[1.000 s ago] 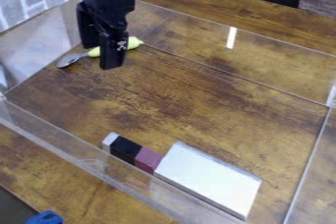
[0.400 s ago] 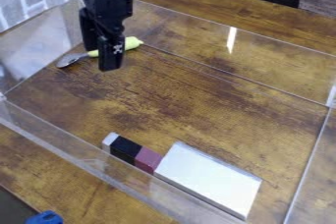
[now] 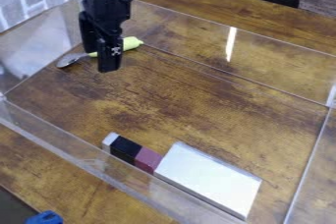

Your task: Move the toy knife to the right side of the table

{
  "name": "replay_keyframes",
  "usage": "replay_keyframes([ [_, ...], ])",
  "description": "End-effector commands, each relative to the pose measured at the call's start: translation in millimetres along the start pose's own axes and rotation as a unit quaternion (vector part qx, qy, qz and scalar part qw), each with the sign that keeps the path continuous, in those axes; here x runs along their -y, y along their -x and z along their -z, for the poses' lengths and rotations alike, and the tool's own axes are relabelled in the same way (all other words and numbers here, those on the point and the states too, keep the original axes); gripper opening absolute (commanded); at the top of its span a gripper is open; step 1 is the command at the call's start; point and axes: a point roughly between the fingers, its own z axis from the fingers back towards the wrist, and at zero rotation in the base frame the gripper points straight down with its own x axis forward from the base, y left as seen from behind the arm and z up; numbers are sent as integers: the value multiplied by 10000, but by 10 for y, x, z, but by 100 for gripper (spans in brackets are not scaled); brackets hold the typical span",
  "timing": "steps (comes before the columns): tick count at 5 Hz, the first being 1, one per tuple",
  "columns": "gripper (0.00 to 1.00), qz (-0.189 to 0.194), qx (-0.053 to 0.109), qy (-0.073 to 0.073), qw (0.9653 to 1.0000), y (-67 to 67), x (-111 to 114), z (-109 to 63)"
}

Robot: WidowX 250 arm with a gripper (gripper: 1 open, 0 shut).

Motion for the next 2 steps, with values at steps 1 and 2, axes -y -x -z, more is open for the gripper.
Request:
replay_keyframes([
  [1,100,-115,283,-236,9993,-28,-160,-180],
  [2,0,-112,303,-232,9992,-38,-182,-151],
])
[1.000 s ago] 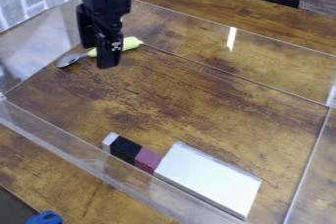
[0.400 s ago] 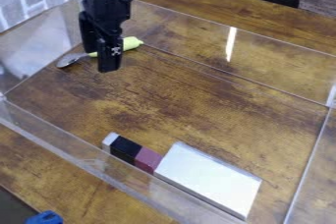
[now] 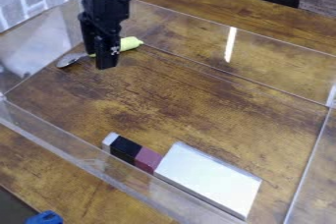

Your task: Move the toy knife to the right side of the table

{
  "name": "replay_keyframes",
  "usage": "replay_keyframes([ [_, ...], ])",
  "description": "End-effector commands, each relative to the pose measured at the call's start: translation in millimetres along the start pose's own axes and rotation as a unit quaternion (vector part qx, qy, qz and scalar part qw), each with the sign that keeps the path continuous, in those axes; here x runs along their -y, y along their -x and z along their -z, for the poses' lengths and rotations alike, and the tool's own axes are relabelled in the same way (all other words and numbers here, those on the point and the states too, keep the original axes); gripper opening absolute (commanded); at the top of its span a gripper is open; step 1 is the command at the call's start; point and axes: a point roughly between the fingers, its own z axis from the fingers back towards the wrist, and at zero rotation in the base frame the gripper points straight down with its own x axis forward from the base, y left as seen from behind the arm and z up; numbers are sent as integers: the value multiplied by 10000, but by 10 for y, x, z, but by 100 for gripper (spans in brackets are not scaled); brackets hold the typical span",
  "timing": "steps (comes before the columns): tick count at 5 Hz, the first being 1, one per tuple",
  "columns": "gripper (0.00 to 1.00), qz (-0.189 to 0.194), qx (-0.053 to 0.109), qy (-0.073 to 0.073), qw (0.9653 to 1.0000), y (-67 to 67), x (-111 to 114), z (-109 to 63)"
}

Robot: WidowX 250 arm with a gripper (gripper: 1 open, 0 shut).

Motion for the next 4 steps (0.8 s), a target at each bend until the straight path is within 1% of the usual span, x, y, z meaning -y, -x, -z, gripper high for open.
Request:
replay_keyframes([
  [1,0,-115,294,-224,9993,-31,-128,-200],
  [2,0,-190,466,-177,9986,-1,-80,-277],
  [3,0,-290,626,-97,9976,31,-59,-339],
  [4,0,-395,771,-51,9962,74,-25,-457],
])
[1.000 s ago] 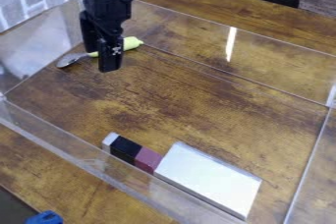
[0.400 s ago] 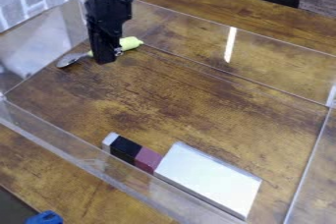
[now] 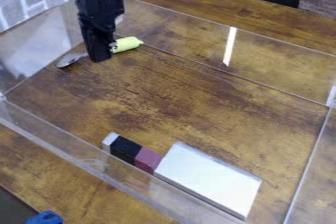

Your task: Move the toy knife to the right side of the table

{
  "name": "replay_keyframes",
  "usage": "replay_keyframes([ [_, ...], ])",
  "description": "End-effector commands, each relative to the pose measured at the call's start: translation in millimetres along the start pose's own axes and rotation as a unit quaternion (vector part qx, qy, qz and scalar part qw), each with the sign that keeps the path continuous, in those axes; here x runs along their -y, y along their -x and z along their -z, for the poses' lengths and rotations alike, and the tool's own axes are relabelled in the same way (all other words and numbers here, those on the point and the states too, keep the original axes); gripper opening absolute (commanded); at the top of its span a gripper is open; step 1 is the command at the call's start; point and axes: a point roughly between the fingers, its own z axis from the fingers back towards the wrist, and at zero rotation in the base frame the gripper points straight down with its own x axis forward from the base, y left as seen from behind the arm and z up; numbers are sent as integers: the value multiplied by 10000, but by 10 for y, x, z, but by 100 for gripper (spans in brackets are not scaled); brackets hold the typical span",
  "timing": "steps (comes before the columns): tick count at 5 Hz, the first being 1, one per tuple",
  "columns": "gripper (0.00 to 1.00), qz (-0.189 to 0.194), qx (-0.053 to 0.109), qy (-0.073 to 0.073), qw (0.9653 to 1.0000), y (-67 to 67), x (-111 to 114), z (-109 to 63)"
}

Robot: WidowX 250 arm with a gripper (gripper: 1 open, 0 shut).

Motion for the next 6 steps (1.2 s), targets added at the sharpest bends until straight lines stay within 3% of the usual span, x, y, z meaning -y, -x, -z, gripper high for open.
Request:
replay_keyframes([
  [1,0,-113,433,-104,9989,13,3,-373],
  [4,0,-164,356,297,9988,27,-180,54],
  [6,0,-325,348,470,9978,-73,-458,183],
])
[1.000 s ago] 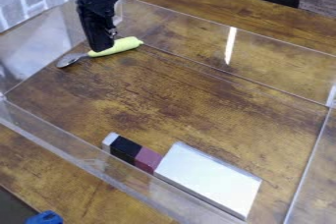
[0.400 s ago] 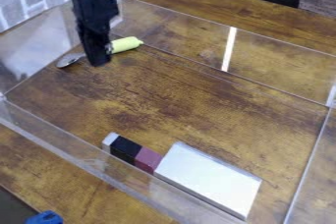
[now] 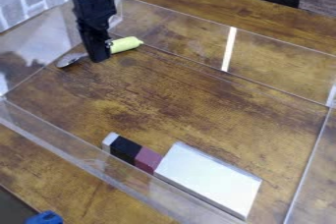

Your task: Move the toy knife to the right side of the table

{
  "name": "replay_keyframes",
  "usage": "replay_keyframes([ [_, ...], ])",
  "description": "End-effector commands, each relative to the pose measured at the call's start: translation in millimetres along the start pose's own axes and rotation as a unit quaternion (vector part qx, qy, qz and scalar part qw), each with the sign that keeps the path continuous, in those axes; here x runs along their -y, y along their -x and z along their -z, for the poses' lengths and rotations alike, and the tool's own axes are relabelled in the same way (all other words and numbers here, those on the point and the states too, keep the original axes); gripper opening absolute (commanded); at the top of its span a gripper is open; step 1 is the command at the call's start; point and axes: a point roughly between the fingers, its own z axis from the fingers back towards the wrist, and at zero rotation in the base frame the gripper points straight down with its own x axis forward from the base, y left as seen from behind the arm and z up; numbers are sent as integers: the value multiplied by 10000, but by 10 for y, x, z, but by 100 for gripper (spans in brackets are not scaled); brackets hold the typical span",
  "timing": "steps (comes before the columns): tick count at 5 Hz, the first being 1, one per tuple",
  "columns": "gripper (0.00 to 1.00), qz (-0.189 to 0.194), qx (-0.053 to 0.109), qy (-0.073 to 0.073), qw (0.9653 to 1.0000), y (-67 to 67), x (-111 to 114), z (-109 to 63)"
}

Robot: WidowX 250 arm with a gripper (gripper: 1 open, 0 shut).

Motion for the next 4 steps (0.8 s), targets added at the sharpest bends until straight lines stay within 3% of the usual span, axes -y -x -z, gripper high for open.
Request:
replay_keyframes([
  [1,0,-127,247,-91,9996,-49,-141,-229],
  [4,0,-372,74,409,9984,-32,-124,-217],
])
